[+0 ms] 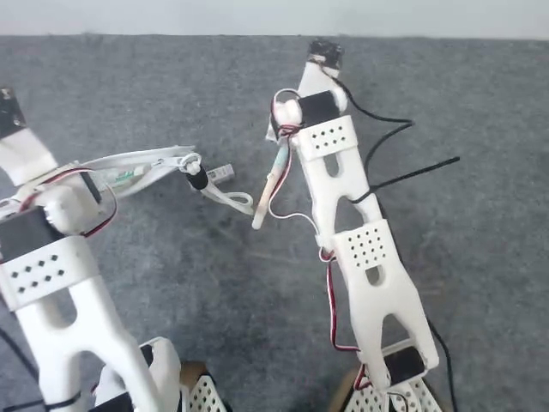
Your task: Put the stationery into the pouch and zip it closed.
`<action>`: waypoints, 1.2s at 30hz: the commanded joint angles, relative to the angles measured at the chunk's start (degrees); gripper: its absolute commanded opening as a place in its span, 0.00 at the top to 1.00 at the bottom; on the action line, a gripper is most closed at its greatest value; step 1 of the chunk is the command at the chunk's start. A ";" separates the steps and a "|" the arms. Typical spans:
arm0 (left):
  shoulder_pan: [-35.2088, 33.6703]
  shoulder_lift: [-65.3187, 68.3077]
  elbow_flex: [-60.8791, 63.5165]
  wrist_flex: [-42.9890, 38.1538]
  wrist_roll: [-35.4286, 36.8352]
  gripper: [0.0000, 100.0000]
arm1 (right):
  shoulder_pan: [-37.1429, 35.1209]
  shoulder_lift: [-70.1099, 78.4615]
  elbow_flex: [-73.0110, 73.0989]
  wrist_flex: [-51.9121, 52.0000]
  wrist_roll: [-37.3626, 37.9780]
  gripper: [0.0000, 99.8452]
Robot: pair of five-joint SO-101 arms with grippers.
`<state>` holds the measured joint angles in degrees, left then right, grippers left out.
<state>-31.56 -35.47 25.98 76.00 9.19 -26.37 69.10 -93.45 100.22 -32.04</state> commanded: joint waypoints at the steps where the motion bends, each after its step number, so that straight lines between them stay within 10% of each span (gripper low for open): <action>1: -0.70 0.35 -0.48 -2.11 0.70 0.99 | -2.51 -6.37 -2.90 2.68 3.08 0.99; 36: 2.11 0.26 -1.45 -2.02 -0.09 0.99 | -4.18 -56.48 40.62 2.59 2.99 0.99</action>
<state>-29.63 -35.47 25.98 75.38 9.19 -29.63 19.25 -53.01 100.48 -29.32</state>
